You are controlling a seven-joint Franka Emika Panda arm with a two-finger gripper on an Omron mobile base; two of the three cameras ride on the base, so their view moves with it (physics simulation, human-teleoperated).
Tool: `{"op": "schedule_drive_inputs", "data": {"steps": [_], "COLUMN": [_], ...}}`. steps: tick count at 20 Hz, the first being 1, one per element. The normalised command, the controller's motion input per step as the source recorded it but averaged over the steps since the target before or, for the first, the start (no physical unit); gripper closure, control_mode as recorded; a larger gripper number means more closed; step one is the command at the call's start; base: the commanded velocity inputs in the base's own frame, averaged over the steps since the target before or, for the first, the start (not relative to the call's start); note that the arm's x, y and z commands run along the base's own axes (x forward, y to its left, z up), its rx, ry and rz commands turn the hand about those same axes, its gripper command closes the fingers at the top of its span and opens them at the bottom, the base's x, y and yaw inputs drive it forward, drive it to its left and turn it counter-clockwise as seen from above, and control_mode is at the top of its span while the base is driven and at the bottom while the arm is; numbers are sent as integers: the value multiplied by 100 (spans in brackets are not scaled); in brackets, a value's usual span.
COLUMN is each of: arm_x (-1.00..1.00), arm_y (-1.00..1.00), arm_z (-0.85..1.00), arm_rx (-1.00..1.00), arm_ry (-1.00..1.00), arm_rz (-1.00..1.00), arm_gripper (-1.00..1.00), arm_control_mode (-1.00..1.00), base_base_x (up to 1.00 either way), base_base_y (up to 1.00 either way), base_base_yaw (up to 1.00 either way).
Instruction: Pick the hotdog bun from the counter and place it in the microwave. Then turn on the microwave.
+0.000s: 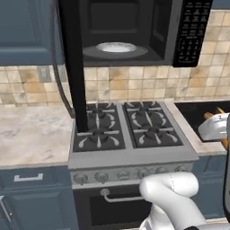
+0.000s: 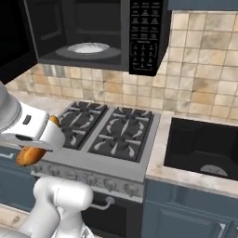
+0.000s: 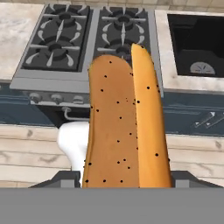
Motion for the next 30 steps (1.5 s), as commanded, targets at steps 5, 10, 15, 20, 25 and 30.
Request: {"op": "schedule_drive_inputs", "data": {"steps": [5, 10, 15, 20, 25, 30], "arm_x": [0, 0, 0, 0, 0, 0], "arm_y": [0, 0, 0, 0, 0, 0], "arm_z": [0, 0, 0, 0, 0, 0], "arm_rx": [0, 0, 0, 0, 0, 0], "arm_ry": [0, 0, 0, 0, 0, 0], "arm_rz": [0, 0, 0, 0, 0, 0], "arm_gripper": [100, 100, 100, 100, 100, 100], "arm_control_mode": [100, 100, 100, 100, 100, 100], "base_base_x": [36, 35, 16, 27, 35, 37], "base_base_y": [0, 0, -13, -15, -12, -21], "base_base_yaw": [35, 35, 21, 16, 13, 6]}}
